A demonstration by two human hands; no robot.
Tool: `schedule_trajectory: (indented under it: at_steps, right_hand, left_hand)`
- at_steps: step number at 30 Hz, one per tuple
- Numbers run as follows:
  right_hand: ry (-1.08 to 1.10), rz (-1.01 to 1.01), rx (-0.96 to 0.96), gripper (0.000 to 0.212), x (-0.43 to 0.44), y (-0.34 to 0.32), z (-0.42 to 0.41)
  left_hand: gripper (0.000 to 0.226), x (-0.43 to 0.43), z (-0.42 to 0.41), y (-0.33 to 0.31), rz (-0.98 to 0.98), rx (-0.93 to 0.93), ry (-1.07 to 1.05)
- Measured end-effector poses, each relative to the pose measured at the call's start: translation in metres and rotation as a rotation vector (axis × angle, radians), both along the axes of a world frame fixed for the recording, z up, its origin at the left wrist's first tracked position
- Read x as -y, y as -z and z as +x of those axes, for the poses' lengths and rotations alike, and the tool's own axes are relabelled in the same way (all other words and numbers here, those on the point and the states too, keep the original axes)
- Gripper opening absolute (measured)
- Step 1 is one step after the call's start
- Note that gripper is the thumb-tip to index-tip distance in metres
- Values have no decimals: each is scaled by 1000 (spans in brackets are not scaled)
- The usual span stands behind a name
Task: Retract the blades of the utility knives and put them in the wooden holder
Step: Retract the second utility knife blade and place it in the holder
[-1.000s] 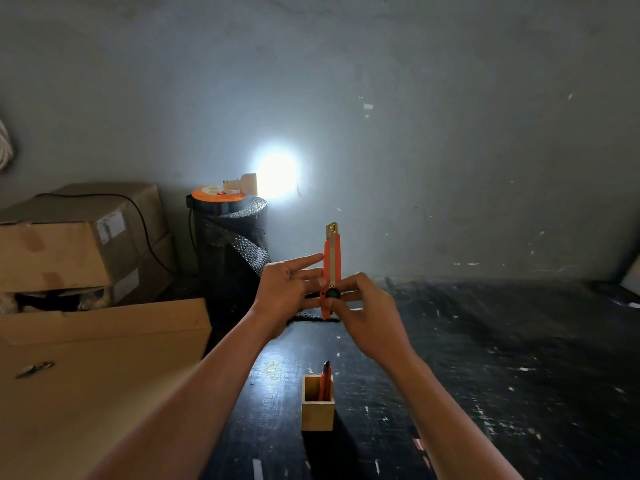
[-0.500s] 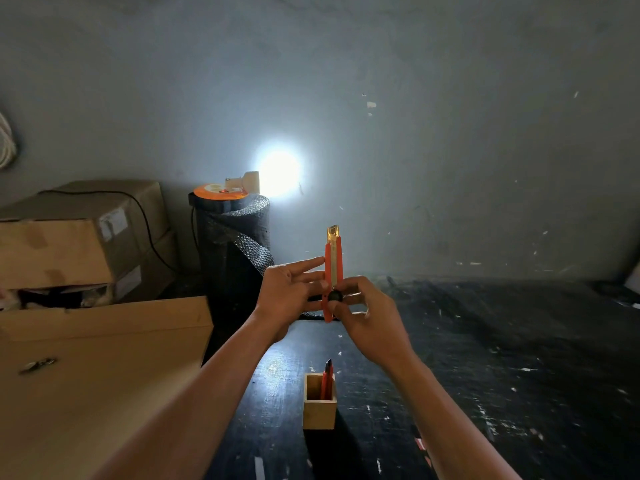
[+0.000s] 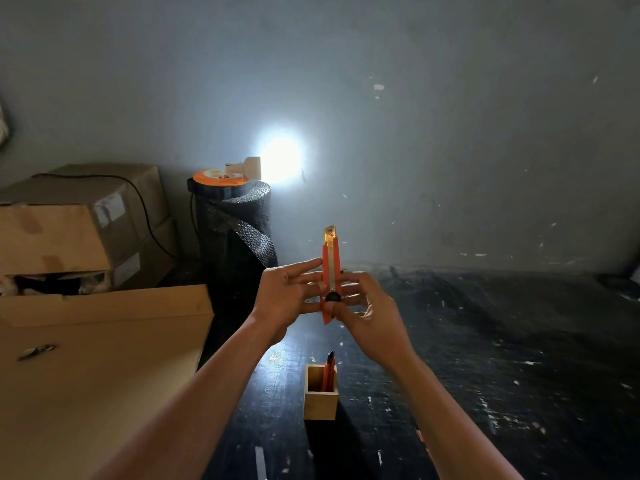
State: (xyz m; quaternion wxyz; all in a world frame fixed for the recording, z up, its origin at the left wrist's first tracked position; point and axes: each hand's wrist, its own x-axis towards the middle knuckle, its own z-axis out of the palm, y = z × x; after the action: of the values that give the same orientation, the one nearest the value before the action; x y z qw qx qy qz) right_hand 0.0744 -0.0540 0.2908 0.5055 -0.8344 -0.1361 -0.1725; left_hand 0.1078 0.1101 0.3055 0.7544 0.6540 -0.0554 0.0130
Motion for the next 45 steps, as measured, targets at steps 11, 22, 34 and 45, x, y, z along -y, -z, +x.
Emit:
schedule_trajectory:
  at_steps: [11,22,34,45]
  right_hand:
    - [36,-35,-66,37,-5,22,45]
    - [82,8,-191,14,-6,81,95]
    - [135,-127,-414,12,-11,179,130]
    - [170,-261,-389,11,-19,201,132]
  left_hand:
    - [41,-6,12,46,29,-37,8]
    - [48,-2,48,131,96,-209,2]
    - [103,4,58,232,651,-508,65]
    - [74,10,54,256,665,-445,30]
